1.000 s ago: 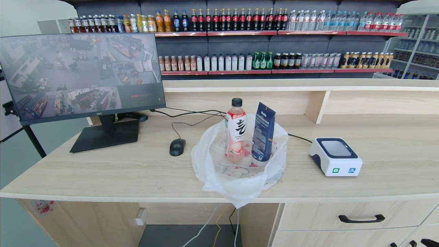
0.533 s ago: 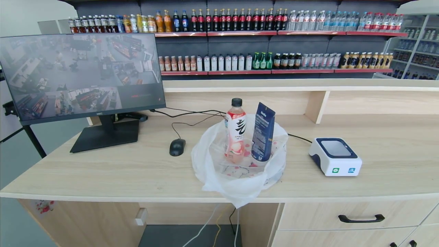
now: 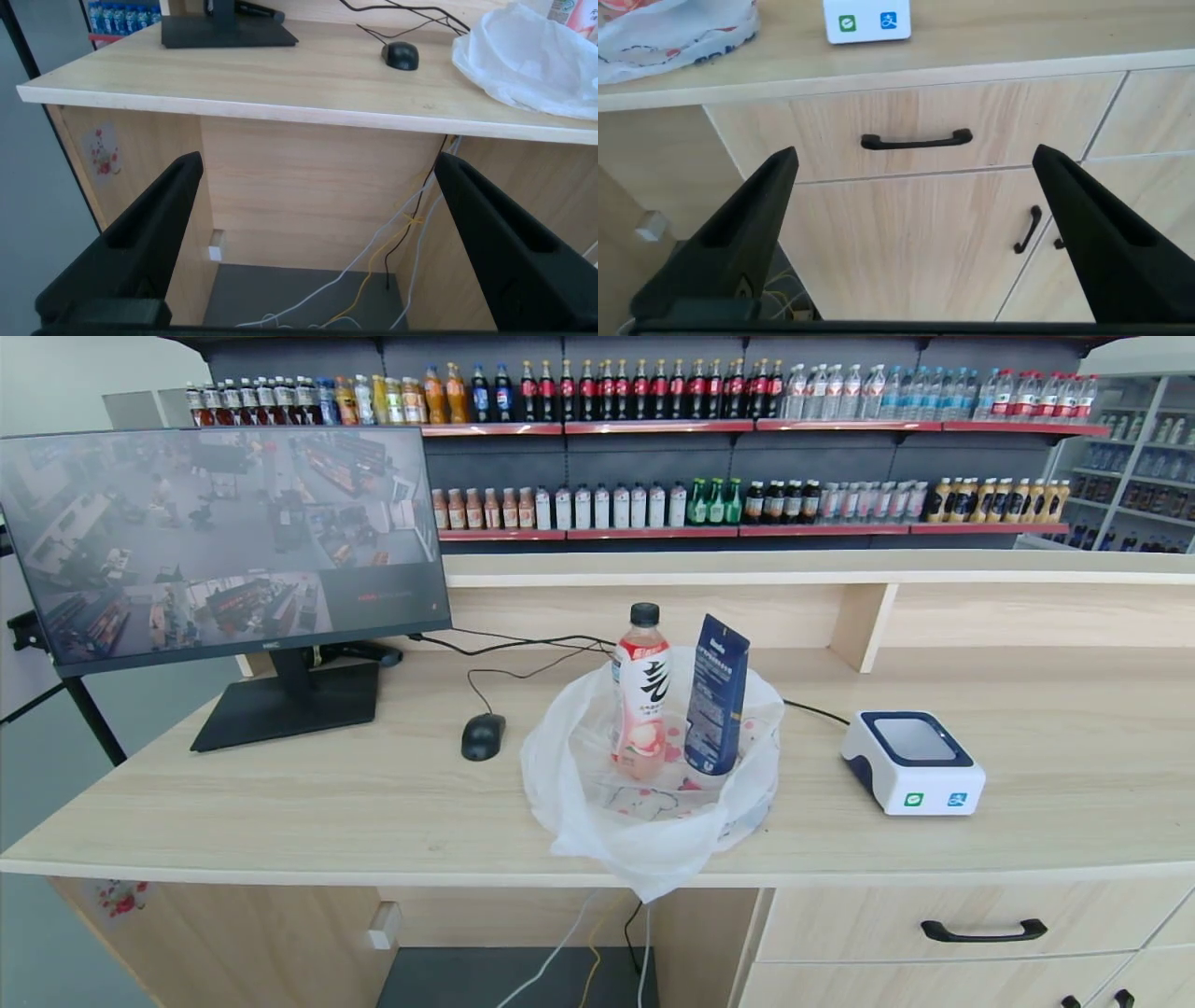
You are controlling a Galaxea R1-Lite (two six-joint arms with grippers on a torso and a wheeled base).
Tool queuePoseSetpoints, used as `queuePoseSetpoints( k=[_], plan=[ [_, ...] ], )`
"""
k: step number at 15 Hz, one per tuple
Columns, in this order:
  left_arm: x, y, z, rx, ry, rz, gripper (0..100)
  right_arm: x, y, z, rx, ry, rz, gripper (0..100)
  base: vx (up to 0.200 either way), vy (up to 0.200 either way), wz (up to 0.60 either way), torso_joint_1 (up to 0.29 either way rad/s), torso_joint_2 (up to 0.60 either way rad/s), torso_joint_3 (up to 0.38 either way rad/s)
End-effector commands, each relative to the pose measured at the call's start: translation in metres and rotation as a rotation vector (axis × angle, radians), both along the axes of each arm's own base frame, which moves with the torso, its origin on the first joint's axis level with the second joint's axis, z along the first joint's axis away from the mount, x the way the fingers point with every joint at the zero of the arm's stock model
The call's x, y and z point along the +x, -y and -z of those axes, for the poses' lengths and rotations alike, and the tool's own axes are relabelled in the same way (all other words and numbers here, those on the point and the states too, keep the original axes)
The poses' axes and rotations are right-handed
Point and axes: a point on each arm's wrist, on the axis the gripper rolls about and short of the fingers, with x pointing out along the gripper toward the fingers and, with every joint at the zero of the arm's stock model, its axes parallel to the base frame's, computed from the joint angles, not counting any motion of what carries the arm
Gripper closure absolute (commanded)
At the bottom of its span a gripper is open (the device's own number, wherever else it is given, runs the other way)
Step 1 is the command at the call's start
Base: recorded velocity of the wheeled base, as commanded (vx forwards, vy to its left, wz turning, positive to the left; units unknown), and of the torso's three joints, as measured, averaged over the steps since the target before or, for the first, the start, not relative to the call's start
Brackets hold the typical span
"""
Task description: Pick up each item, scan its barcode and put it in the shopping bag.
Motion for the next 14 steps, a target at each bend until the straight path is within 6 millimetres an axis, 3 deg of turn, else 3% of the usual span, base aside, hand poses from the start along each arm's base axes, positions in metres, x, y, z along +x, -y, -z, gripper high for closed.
queuePoseSetpoints(
  k=[1,4,10,14],
  plan=[
    [0.0,0.0,0.0,-0.002,0.0,0.0,0,-0.0007,-0.0002,0.0019,-0.006,0.006,0.0,0,0.0,0.0,0.0,0.0,0.0,0.0],
    [0.0,0.0,0.0,-0.004,0.0,0.0,0,-0.0009,0.0022,0.0015,-0.009,0.01,-0.152,0,-0.2,0.0,0.0,0.007,0.01,0.004],
    [0.0,0.0,0.0,-0.002,0.0,0.0,0,-0.0009,0.0023,0.0015,0.011,0.01,-0.15,0,-0.2,0.0,0.0,0.003,0.0,0.002],
    [0.0,0.0,0.0,-0.001,0.0,0.0,0,-0.0008,0.0023,0.002,0.005,0.008,-0.149,0,0.0,0.0,0.0,0.0,0.0,0.0]
  ],
)
